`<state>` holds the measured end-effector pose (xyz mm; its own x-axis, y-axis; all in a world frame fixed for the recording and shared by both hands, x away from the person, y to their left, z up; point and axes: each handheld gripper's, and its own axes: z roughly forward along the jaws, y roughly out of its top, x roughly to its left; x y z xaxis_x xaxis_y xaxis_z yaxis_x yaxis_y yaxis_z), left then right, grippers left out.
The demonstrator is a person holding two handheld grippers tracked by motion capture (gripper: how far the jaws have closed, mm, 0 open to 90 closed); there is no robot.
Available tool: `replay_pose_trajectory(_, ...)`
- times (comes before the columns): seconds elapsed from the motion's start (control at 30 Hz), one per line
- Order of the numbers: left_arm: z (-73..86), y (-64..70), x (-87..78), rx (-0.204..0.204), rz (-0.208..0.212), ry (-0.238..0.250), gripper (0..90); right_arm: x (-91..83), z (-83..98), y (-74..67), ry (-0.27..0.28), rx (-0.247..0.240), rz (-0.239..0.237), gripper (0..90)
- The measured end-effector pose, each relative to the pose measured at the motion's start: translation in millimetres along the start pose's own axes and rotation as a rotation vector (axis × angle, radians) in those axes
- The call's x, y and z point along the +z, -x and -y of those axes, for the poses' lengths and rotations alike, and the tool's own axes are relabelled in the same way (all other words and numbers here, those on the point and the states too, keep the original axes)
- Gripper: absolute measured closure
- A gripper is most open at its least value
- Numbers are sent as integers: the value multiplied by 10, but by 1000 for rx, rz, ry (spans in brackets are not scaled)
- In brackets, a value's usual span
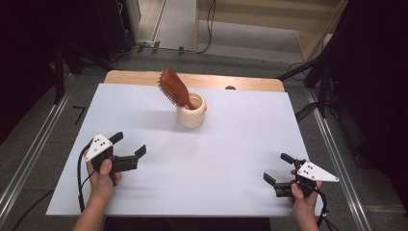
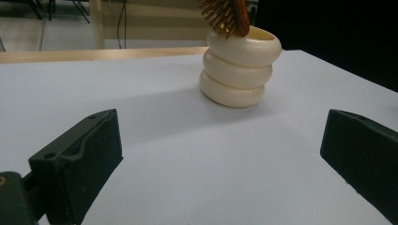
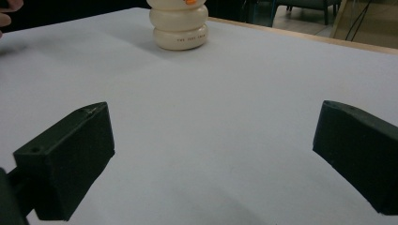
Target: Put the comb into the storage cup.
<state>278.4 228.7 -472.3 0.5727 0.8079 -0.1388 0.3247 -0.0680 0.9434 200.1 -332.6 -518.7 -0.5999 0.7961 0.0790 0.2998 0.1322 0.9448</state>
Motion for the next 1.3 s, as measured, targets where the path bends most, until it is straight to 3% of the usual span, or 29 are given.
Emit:
replay_pose_trajectory(0.67,179,-87,-328,16,-19,-10,0,2,1,-3,-2,-8,2,0)
replay_pose_trajectory(1.3,285,-260,-598,8,-79,-27,0,2,2,-3,-1,-9,6,0)
